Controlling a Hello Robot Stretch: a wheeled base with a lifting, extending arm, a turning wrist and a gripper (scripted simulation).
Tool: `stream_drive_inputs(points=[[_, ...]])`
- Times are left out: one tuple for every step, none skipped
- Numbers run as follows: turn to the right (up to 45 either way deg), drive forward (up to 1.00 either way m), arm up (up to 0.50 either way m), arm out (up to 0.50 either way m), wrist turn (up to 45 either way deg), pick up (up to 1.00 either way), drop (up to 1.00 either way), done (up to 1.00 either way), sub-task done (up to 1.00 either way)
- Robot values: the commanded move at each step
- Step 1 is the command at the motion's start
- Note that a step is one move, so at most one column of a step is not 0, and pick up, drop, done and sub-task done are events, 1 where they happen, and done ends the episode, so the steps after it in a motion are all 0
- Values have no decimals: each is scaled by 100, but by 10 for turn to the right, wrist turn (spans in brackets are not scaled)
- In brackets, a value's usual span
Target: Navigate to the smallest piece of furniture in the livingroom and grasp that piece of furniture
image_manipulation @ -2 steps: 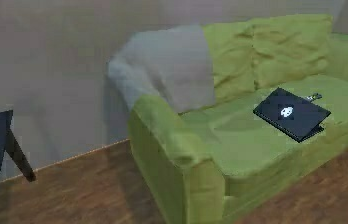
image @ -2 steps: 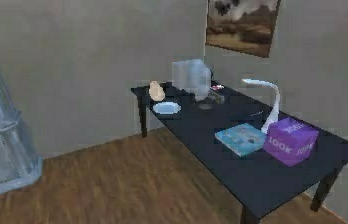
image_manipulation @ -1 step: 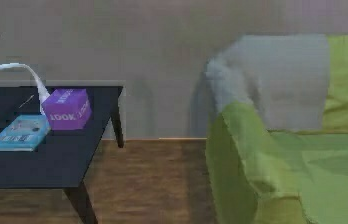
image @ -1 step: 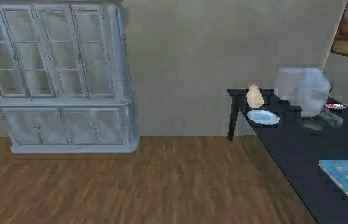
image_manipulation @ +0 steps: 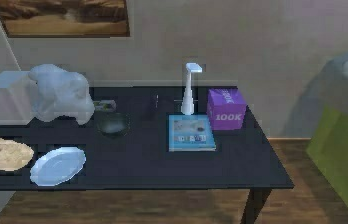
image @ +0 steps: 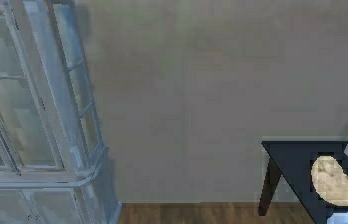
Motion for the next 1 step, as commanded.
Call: stream_drive_inputs(points=[[-30,0,0,0,0,0,0,0,0]])
